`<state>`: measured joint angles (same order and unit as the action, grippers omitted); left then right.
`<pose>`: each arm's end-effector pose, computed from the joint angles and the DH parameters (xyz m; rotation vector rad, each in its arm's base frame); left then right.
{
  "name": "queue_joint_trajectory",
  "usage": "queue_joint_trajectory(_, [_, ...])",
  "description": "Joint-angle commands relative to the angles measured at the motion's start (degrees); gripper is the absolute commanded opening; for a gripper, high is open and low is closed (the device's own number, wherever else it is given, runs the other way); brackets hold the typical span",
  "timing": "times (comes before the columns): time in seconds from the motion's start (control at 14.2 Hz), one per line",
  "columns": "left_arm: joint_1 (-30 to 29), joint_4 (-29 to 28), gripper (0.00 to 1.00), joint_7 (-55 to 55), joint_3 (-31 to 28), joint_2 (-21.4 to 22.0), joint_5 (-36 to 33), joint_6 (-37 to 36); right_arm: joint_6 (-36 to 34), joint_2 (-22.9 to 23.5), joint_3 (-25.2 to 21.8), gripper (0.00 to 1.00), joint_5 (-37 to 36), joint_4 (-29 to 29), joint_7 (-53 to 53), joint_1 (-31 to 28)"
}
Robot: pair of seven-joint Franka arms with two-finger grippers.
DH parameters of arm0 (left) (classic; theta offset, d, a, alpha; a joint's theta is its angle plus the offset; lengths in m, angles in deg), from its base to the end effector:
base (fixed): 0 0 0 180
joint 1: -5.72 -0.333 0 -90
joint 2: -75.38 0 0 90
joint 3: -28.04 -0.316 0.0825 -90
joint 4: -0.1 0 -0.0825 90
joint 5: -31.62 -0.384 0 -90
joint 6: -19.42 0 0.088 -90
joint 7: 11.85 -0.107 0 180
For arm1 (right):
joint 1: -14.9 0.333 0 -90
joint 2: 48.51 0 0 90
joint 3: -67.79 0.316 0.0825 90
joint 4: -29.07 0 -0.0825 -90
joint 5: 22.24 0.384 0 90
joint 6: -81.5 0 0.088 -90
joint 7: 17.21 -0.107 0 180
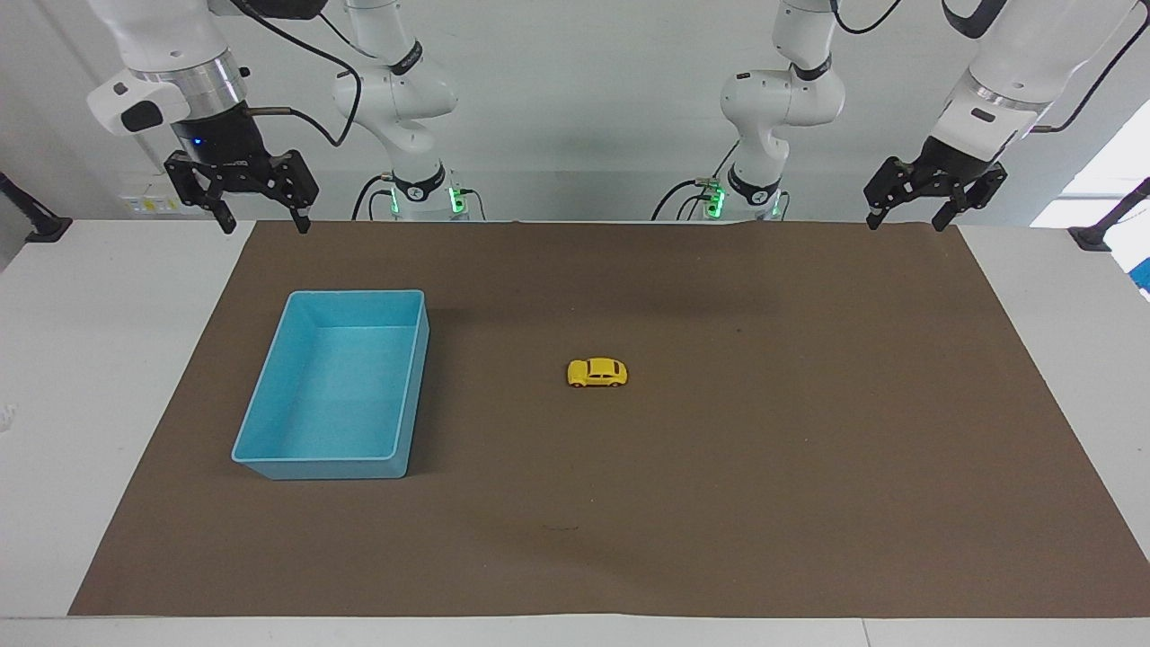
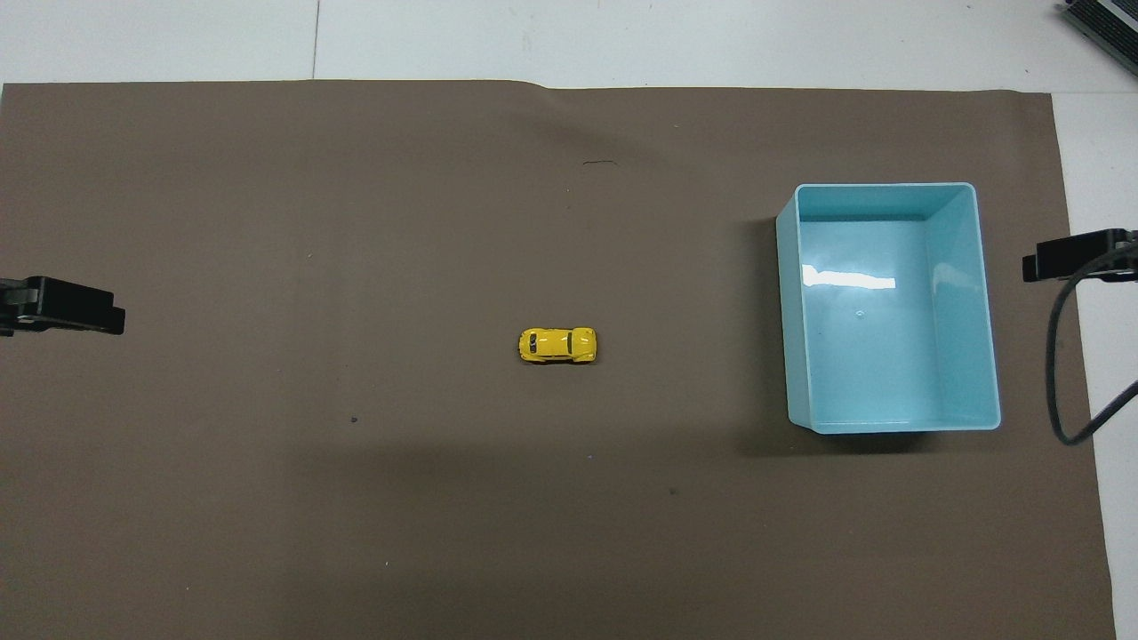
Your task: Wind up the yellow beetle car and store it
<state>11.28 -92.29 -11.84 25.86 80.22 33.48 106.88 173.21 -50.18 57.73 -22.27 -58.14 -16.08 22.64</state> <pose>0.5224 -0.0335 0.6466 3.1046 -0.0937 -0.0042 0.5483 -0.0239 0.6662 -3.1356 0.0329 -0.1684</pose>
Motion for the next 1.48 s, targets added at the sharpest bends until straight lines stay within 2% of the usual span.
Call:
queue_joint_trajectory(0.0, [0.2,-0.2,1.0,0.2,-0.3,0.8,0.8,-0.4,-0.2,-0.7,0.2,1.0,0.8,-0.2,-0.3,-0.8])
queue_joint_trajectory(0.63, [0.1,-0.3,1.0,0.4,-0.3,0.9,0.8,-0.4,-1.1,-0.8,0.3,1.0,0.8,-0.3,-0.1,-1.1])
queue_joint_trajectory(0.84, [0.3,-0.3,1.0,0.7,-0.3,0.9,0.9,-0.3,-1.2,-0.8,2.7,1.0,0.9,-0.4,0.1,-4.2])
queue_joint_trajectory(1.41, [0.8,-0.5,1.0,2.5,-0.2,0.1,0.9,0.3,-2.1,-0.8,6.7,1.0,0.9,-0.4,0.1,-7.4])
